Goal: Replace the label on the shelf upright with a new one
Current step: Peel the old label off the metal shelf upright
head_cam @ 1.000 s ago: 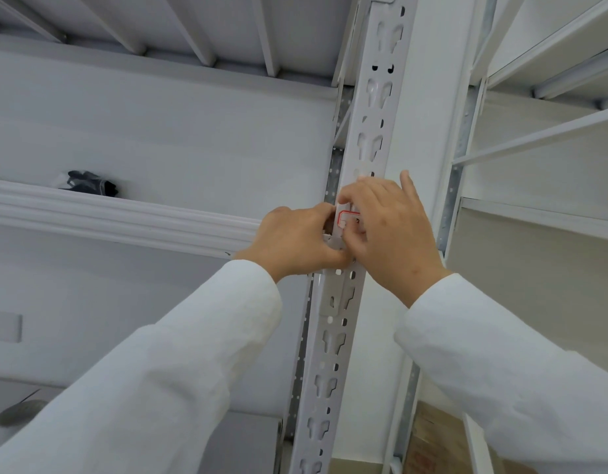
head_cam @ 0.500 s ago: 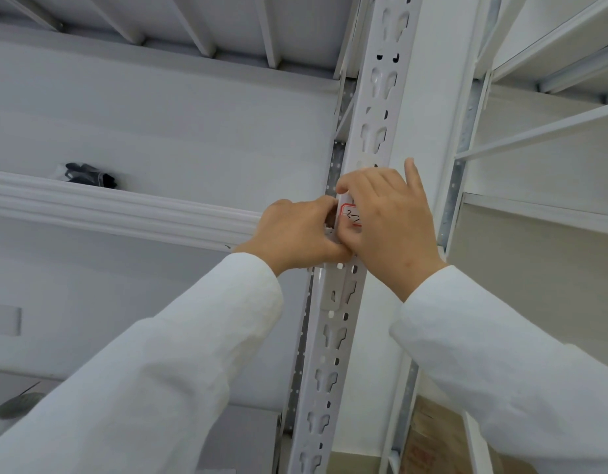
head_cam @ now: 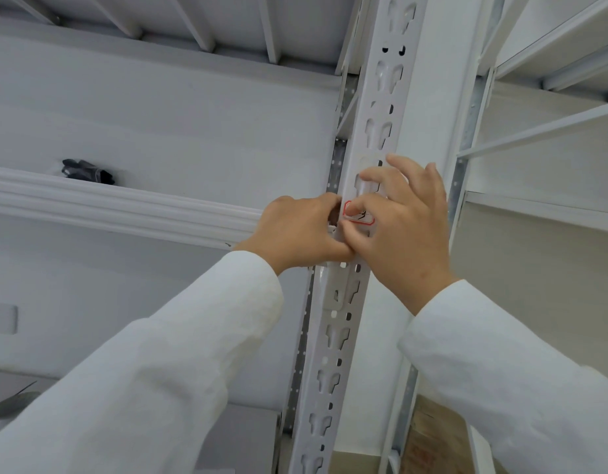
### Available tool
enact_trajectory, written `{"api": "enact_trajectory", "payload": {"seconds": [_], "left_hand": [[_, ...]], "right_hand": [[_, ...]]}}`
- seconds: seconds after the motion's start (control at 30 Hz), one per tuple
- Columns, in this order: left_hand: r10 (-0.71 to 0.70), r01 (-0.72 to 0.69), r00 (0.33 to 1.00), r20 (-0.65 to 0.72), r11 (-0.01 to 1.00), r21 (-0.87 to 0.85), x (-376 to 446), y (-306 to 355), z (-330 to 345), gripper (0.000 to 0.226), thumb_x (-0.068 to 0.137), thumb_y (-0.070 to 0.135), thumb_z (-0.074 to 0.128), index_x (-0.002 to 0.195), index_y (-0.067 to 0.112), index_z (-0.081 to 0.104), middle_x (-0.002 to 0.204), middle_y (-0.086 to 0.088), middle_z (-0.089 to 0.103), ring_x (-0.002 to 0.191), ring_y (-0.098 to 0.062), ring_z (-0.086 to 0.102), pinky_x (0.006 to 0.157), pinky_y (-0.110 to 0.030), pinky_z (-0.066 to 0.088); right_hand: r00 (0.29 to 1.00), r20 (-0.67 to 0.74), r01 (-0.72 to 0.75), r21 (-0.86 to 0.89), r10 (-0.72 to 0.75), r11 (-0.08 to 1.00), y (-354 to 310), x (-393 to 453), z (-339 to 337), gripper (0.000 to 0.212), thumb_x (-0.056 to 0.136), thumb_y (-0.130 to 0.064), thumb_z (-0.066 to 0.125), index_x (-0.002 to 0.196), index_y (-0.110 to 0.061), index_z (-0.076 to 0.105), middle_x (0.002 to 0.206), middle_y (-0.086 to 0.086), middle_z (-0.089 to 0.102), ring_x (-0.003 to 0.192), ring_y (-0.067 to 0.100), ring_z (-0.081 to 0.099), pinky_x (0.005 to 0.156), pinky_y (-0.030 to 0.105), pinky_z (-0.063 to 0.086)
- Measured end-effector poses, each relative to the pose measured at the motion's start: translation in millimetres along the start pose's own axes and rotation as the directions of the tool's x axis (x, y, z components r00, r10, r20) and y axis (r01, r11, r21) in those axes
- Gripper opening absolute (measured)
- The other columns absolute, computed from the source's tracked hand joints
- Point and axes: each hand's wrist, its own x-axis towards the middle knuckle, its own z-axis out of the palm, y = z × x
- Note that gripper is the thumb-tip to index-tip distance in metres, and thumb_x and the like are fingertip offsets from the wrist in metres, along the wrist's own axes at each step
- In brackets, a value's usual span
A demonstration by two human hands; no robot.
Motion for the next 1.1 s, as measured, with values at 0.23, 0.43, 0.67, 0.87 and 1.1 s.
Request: {"api": "enact_trajectory", "payload": {"seconds": [0.23, 0.43, 0.67, 0.87, 1.1], "left_hand": [[0.005, -0.005, 1.0, 0.0, 1.0, 0.02, 0.0, 1.0, -0.3, 0.032, 0.072, 0.044, 0.061, 0.083, 0.022, 0.041, 0.063, 0.009, 0.047, 0.066, -0.02, 0.046, 0.052, -0.017, 0.024], [0.014, -0.013, 1.0, -0.017, 1.0, 0.021, 0.0, -0.8, -0.2, 0.033, 0.072, 0.045, 0.06, 0.081, 0.022, 0.039, 0.062, 0.009, 0.047, 0.064, -0.019, 0.045, 0.052, -0.017, 0.024], [0.012, -0.012, 1.0, -0.011, 1.0, 0.025, 0.7, -1.3, 0.9, 0.031, 0.073, 0.044, 0.06, 0.08, 0.024, 0.038, 0.061, 0.011, 0.045, 0.058, -0.012, 0.042, 0.053, -0.015, 0.023], [0.005, -0.005, 1.0, -0.002, 0.999, 0.032, 0.4, -1.7, 0.7, 0.033, 0.072, 0.045, 0.061, 0.079, 0.024, 0.037, 0.06, 0.01, 0.046, 0.055, -0.006, 0.042, 0.052, -0.016, 0.023], [-0.006, 0.006, 1.0, 0.018, 1.0, 0.024, 0.9, -1.1, -0.3, 0.036, 0.069, 0.049, 0.062, 0.086, 0.024, 0.042, 0.066, 0.01, 0.051, 0.06, -0.014, 0.047, 0.053, -0.016, 0.024]], "right_hand": [[0.998, 0.039, -0.044, -0.034, 0.045, 0.998, -4.0, 3.8, 0.9, 0.014, 0.073, -0.022, 0.063, 0.06, -0.02, 0.068, 0.112, 0.002, 0.064, 0.123, 0.022, 0.032, 0.108, 0.048, 0.01], [0.996, 0.073, -0.044, -0.056, 0.048, 0.997, -5.4, 3.5, 5.1, 0.018, 0.075, -0.02, 0.057, 0.061, -0.012, 0.066, 0.117, 0.004, 0.062, 0.121, 0.021, 0.03, 0.108, 0.057, 0.012], [0.997, 0.075, -0.017, -0.078, 0.023, 0.997, -2.8, 4.9, 9.3, 0.02, 0.075, -0.02, 0.054, 0.061, -0.009, 0.064, 0.119, 0.003, 0.06, 0.116, 0.02, 0.031, 0.107, 0.058, 0.011], [0.997, 0.058, -0.046, -0.01, 0.047, 0.999, -0.6, 0.8, 8.9, 0.015, 0.076, -0.018, 0.055, 0.064, -0.01, 0.06, 0.118, 0.003, 0.06, 0.112, 0.02, 0.037, 0.104, 0.062, 0.023], [0.995, 0.051, -0.097, 0.153, 0.09, 0.984, 2.6, 0.4, 2.9, 0.015, 0.07, -0.024, 0.066, 0.077, -0.01, 0.062, 0.107, 0.006, 0.059, 0.102, 0.015, 0.04, 0.094, 0.039, 0.038]]}}
